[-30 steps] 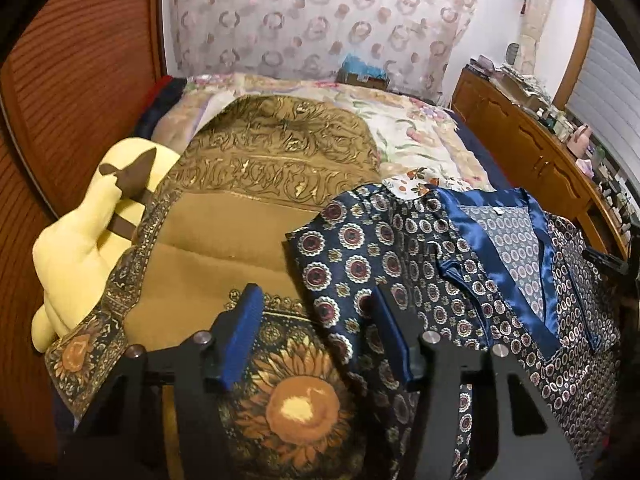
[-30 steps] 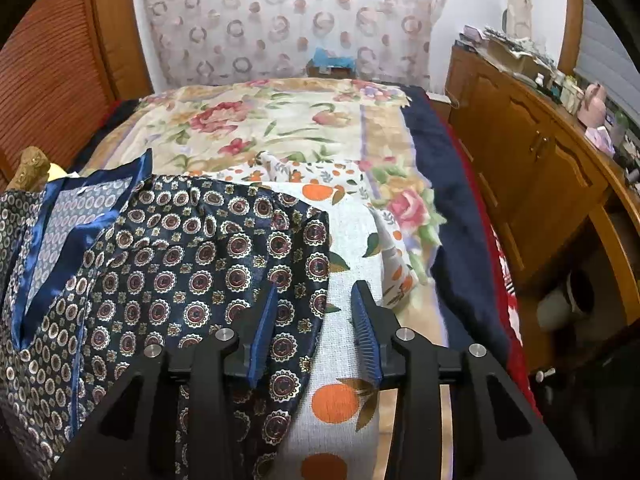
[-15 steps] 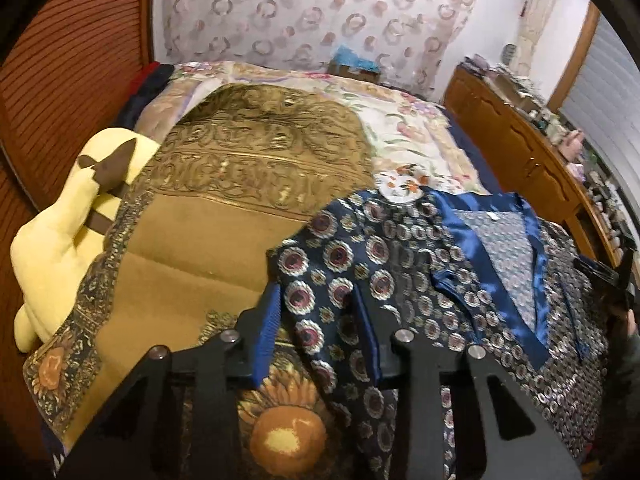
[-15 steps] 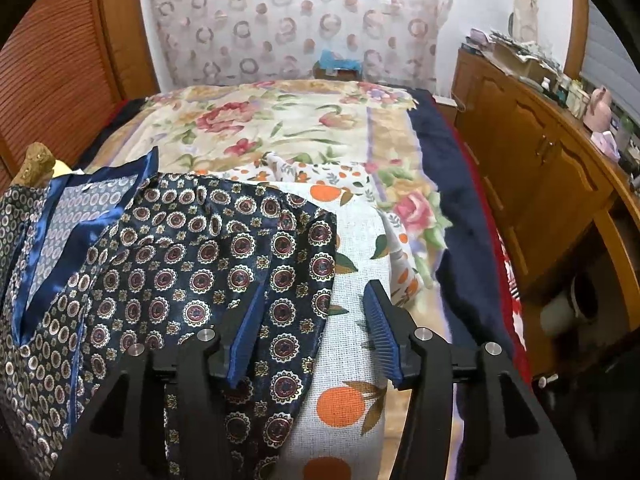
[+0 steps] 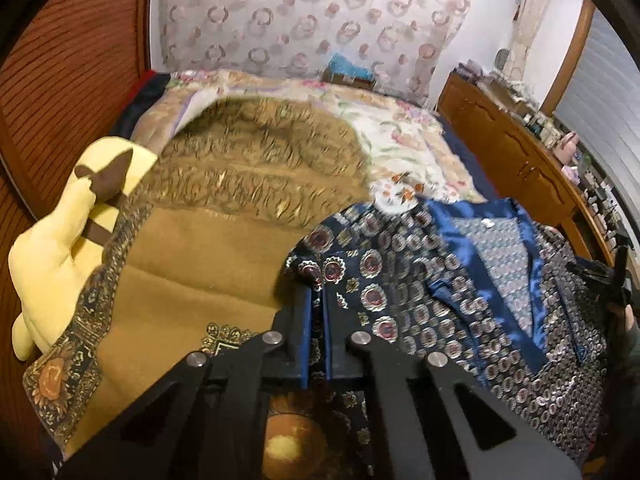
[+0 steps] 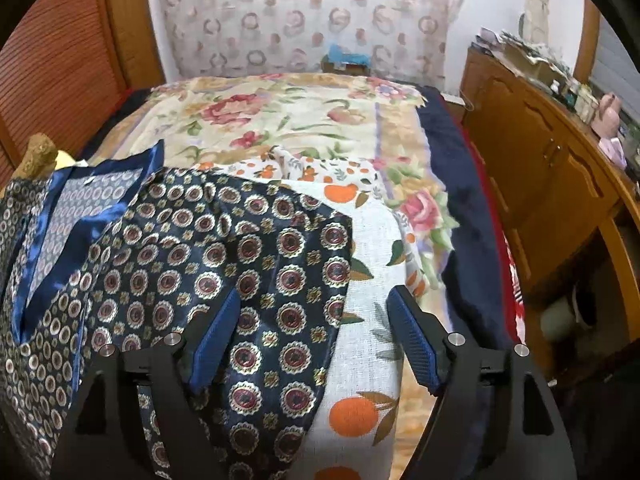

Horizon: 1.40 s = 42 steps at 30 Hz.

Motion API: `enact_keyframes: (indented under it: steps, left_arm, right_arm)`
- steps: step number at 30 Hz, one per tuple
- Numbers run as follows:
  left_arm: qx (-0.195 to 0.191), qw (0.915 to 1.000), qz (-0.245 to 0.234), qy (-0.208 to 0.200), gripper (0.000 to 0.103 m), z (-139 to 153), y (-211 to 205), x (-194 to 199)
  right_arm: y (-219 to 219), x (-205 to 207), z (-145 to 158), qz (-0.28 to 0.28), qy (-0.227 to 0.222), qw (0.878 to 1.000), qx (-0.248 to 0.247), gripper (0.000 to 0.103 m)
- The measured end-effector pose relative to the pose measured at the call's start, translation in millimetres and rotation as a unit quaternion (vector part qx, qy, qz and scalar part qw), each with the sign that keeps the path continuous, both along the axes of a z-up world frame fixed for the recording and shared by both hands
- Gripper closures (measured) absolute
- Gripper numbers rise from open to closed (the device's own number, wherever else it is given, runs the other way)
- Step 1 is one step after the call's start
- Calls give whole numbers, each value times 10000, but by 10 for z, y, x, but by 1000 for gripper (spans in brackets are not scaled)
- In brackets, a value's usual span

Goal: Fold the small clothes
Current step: 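Lift the robe hem with both grippers and fold it toward the collar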

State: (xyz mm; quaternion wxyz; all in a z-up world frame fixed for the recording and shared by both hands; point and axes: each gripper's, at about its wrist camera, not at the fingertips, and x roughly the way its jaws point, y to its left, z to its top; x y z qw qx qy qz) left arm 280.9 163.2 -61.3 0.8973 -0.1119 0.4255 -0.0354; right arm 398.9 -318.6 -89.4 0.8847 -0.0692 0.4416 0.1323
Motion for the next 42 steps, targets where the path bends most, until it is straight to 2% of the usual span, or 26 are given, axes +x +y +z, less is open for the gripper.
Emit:
enact_keyframes:
  steps: [2,5,7,10,13,20,30,36,42]
  left_arm:
    - [-6,9999,-49,-163,102,97,-29,-43]
    - [1,9995,-87,-312,102,217,-86,-78]
    - [19,9992,-140,-373,102,257,-137,-88]
    - [102,9990,-201,-386,102,260,-218,-74]
    - [97,9991,-202,-357,103,229,-245,-59]
    - [106,9986,-245,-455,103,322,-300,-167]
    - [11,9926,-461,-1122,103,809,-535,-698]
    - [-26,9887,-356,-1458,103,987,-522,-1209]
    - [-42,9862,-179,-1648,103,908,-440,-1783]
  right_arm:
    - [9,18,2,6,33,10000,-24,25]
    - [-5,57,33,-20,60,10000,39,38]
    - [-8,64,50,2,75,9999,132,61]
    - [-8,84,60,-21,110,9998,135,89]
    - [-11,84,74,8,123,9998,172,100]
    - [20,-28,166,0,-91,9997,210,103]
    - [146,-397,684,102,-888,9950,454,103]
    - [130,-889,1069,189,-1402,9879,637,103]
    - [-15,-1542,1293,265,-1771,9809,752,103]
